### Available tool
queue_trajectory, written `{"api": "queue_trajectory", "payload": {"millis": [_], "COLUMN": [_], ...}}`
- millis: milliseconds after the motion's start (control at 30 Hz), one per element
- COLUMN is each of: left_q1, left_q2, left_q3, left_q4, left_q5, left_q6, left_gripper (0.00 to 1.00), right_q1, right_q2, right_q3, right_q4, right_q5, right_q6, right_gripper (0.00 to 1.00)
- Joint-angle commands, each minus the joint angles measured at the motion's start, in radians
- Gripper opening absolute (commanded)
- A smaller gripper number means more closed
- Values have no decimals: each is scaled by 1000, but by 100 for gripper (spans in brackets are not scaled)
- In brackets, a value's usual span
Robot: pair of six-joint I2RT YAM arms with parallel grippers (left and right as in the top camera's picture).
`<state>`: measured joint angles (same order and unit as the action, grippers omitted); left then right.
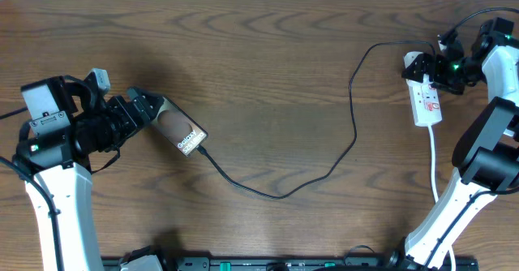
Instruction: Plug charger to phone and switch on socket
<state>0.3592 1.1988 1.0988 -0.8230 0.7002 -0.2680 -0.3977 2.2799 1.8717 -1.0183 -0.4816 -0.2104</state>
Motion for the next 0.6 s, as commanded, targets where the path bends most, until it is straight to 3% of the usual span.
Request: {"api": "queue_trajectory", "payload": {"millis": [0,567], "left_q1": [4,4], "left_q2": [-2,-2], "left_q3": [-5,-5], "left_q4": [-3,-3], "left_q5": [-6,-6], "left_q6": [6,6], "left_gripper": [91,91], "right_q1": [47,61], "right_q2": [16,16], "right_q3": [-27,-101], "right_q4": [-5,46], "right_q5": [-101,-158], "right_q6": [16,42], "right_gripper": [99,99]}}
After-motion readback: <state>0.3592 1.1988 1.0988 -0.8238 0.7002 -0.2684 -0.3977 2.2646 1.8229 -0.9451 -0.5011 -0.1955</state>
